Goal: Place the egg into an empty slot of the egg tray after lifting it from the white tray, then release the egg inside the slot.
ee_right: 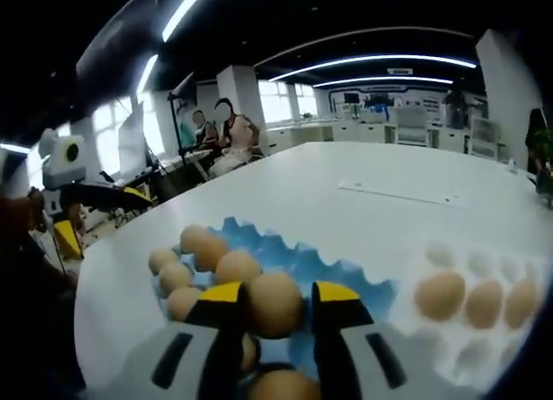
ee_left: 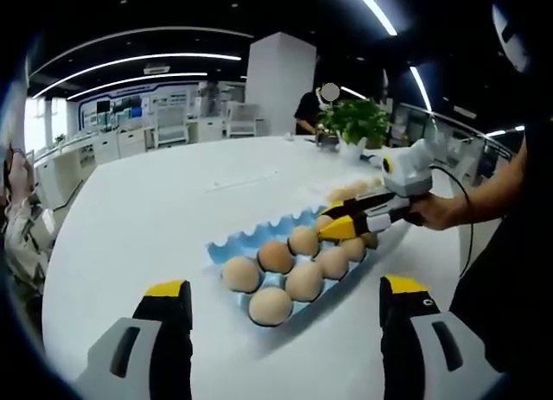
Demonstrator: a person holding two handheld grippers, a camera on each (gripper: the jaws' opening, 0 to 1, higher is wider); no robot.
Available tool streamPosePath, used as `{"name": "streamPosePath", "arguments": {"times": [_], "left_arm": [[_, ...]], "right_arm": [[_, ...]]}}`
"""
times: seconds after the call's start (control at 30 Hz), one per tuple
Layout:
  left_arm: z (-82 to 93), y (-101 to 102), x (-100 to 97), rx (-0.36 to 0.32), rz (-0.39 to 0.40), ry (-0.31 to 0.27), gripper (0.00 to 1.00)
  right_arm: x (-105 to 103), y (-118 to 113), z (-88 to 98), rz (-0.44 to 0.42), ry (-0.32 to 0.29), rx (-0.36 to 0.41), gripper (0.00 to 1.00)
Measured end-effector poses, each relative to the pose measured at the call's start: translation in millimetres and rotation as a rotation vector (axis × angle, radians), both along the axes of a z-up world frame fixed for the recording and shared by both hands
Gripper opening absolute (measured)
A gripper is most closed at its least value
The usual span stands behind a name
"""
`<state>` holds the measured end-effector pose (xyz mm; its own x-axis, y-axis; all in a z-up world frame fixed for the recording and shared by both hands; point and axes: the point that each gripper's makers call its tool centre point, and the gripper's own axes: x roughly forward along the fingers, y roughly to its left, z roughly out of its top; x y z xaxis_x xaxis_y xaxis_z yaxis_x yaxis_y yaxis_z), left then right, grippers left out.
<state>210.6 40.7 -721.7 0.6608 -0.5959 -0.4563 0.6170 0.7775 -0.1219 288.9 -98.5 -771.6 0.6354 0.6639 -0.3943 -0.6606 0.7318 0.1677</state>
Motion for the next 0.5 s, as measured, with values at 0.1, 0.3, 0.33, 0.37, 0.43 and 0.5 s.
{"name": "streamPosePath", "arguments": {"times": [0.1,0.3,0.33,0.37,0.43,0.5], "left_arm": [[-0.1,-1.5,0.0,0.001,-0.003,0.0,0.9],[0.3,-2.6,-0.1,-0.005,-0.002,0.0,0.9],[0.0,-2.4,-0.1,-0.004,-0.002,0.0,0.9],[-0.6,-2.2,-0.3,-0.001,-0.003,0.002,0.9],[-0.9,-2.4,-0.3,-0.001,-0.004,0.002,0.9],[-0.8,-2.9,-0.1,-0.003,-0.005,0.002,0.9]], "right_arm": [[-3.0,-3.3,0.5,-0.002,0.003,0.004,0.3],[-7.2,-23.5,10.6,-0.047,-0.021,0.029,0.29],[-7.0,-26.1,11.1,-0.054,-0.023,0.029,0.29],[-6.7,-31.4,11.9,-0.068,-0.025,0.025,0.28],[-4.3,-44.9,16.3,-0.109,-0.037,0.036,0.28],[0.8,-68.8,20.7,-0.187,-0.053,0.037,0.28]]}}
